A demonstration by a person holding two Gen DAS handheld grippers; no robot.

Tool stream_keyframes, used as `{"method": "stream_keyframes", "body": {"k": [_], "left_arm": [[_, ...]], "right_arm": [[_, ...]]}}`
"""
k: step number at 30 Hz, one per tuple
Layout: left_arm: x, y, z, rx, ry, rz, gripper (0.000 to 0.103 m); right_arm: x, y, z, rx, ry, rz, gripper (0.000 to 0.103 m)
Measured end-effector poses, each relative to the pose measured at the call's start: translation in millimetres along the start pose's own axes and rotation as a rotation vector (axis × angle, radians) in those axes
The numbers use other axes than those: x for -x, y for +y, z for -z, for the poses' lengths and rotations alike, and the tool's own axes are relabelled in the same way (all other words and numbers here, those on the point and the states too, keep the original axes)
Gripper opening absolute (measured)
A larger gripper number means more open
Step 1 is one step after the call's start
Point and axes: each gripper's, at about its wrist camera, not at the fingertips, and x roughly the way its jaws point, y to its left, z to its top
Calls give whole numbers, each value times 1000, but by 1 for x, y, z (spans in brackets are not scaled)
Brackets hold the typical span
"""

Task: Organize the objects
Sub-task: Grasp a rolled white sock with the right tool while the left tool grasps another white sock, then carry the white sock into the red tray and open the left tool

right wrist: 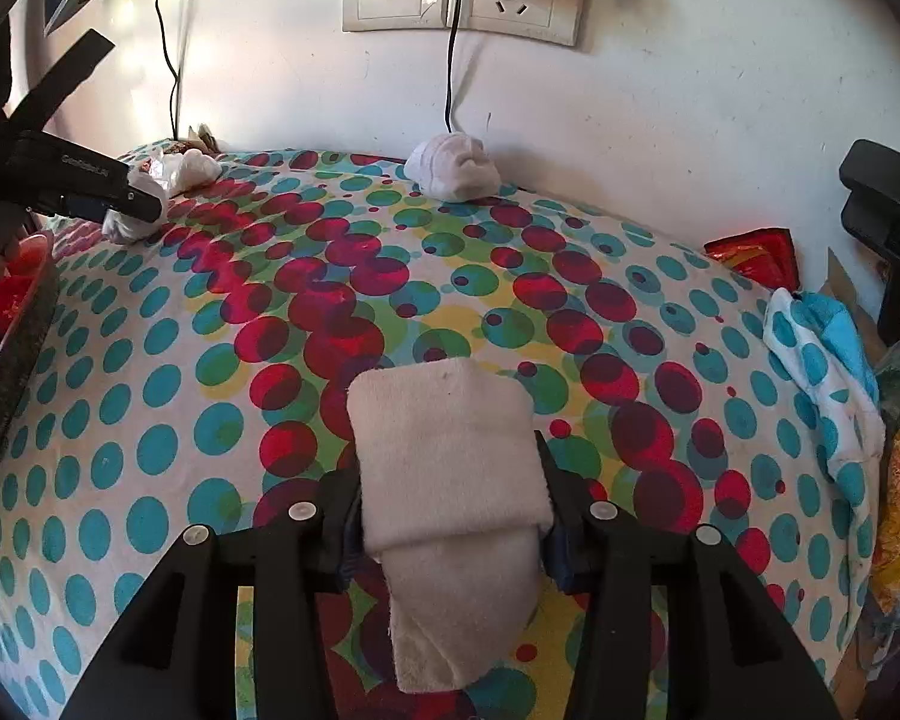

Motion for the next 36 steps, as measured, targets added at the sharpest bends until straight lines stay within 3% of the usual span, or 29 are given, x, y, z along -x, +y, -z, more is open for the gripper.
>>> {"method": "stream_keyframes", "body": {"k": [3,8,11,25,36], "left_arm": [[-11,1,-1,-6,22,-45,63],[-13,6,0,40,5,-3,63],[-10,8,-2,59,8,0,55],[38,-9,8,-9,-68,-60,53],[67,-29,37,-73,-104,-71,53]], "right_arm": [[0,-1,0,-4,1,-4,46],[0,-1,0,-15,3,-15,46],[-1,-3,0,-18,3,-18,46],[-1,-3,1,-20,2,-20,46],[-2,-1,1,-18,2,-18,46]]}}
